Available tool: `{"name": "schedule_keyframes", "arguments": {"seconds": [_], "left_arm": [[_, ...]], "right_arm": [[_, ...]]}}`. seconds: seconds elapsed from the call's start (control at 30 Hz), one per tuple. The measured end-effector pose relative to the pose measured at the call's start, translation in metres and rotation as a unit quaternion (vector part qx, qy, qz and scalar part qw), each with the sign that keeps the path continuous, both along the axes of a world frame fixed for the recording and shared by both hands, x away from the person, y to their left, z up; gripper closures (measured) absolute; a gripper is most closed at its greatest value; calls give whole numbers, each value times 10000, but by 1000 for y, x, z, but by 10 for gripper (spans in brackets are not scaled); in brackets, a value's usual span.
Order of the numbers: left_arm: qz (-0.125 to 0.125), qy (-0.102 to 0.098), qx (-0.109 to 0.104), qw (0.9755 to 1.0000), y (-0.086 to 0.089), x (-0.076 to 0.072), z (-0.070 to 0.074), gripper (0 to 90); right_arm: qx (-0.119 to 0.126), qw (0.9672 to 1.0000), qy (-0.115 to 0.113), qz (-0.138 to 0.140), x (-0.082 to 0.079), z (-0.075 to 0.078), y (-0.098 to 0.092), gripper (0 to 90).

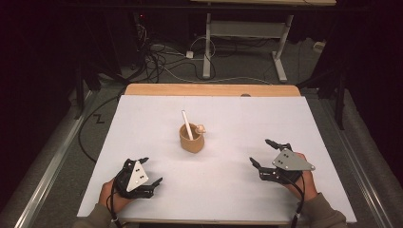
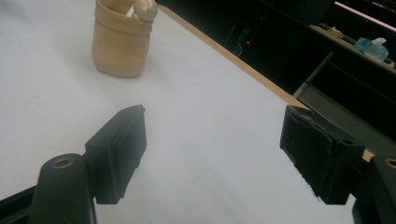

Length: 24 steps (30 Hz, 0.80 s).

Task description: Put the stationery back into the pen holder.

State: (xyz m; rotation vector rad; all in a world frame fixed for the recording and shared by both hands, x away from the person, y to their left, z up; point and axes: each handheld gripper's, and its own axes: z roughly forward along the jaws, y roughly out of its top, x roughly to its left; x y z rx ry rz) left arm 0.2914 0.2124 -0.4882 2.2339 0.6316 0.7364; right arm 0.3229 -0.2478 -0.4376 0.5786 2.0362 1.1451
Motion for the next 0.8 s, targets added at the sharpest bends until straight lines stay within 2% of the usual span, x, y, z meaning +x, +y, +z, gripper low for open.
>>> {"name": "schedule_keyframes", "arguments": {"seconds": [0.73,0.8], "left_arm": [[-69,20,-11,10000,-3,2,0,172],[-70,18,-18,10000,-3,2,0,172]], "right_arm": [[13,9993,172,-335,-22,-24,-37,231],[83,9990,248,-370,-24,-27,-42,231]]}}
